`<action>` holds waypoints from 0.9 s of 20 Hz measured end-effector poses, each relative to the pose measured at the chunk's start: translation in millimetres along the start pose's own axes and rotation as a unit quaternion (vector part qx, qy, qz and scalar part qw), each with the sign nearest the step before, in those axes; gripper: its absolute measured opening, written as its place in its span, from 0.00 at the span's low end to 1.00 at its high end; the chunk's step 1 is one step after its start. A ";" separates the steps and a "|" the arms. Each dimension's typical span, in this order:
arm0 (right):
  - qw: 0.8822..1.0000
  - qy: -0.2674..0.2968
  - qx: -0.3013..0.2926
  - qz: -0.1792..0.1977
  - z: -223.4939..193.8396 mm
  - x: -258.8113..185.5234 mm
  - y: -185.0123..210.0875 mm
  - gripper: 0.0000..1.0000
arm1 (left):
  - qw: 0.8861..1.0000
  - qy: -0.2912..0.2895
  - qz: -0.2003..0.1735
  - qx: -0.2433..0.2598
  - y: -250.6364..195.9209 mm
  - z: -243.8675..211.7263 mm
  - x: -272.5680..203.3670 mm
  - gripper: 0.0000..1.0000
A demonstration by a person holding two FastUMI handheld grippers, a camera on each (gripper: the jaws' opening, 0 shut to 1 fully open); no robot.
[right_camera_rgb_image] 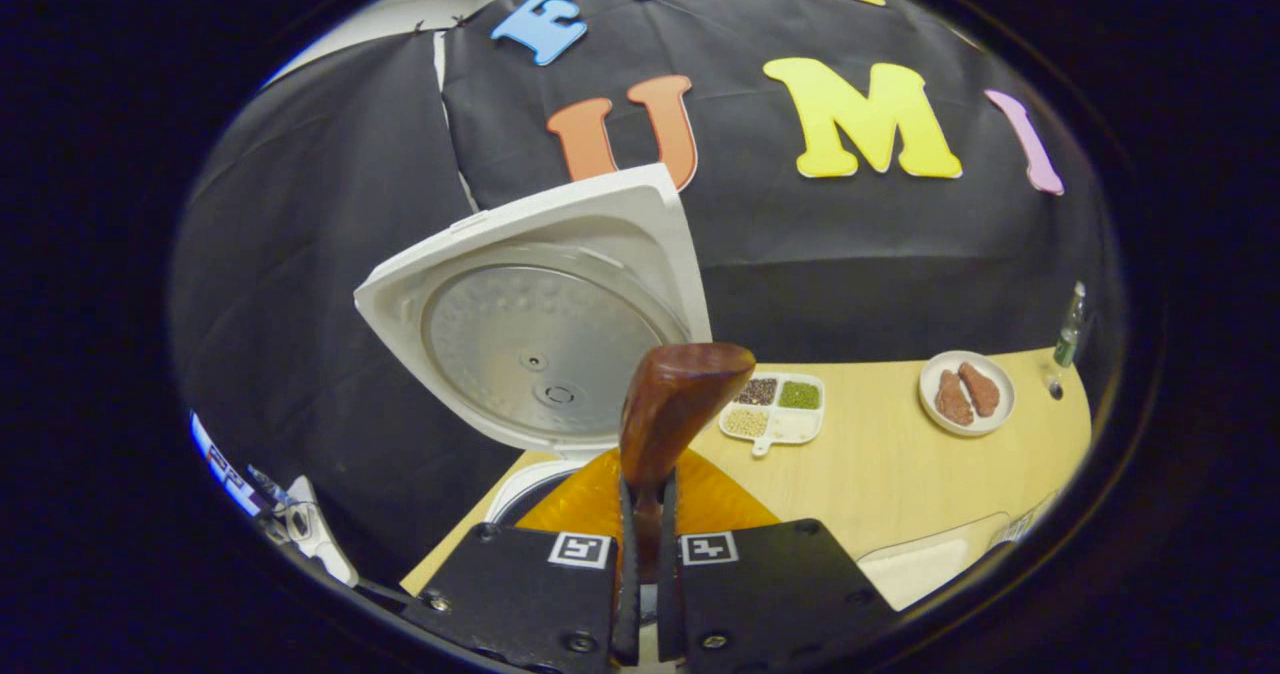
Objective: Close the left gripper, press the button to open the rice cooker; take a wooden spoon from the chopstick holder with the right hand, scoop a spoonful of rice and pour it into the rice cooker, then put the wooden spoon back into the chopstick holder.
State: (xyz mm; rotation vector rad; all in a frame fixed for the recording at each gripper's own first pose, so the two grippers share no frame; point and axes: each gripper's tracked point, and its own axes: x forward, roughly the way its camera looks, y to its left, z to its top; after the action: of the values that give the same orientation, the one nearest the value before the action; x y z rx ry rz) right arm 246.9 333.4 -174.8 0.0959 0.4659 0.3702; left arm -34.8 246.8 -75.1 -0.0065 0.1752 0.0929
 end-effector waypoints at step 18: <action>0.954 -0.082 -0.287 0.007 31.4 -24.5 63.7 0.12 | 1.000 -0.004 -0.006 -0.006 -3.5 -4.4 -1.7 0.94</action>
State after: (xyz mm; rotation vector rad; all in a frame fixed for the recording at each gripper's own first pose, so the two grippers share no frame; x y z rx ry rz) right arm 220.1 383.4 -125.5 -0.4329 0.1794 0.4950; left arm -37.0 243.0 -79.2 -0.0193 0.1670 0.0829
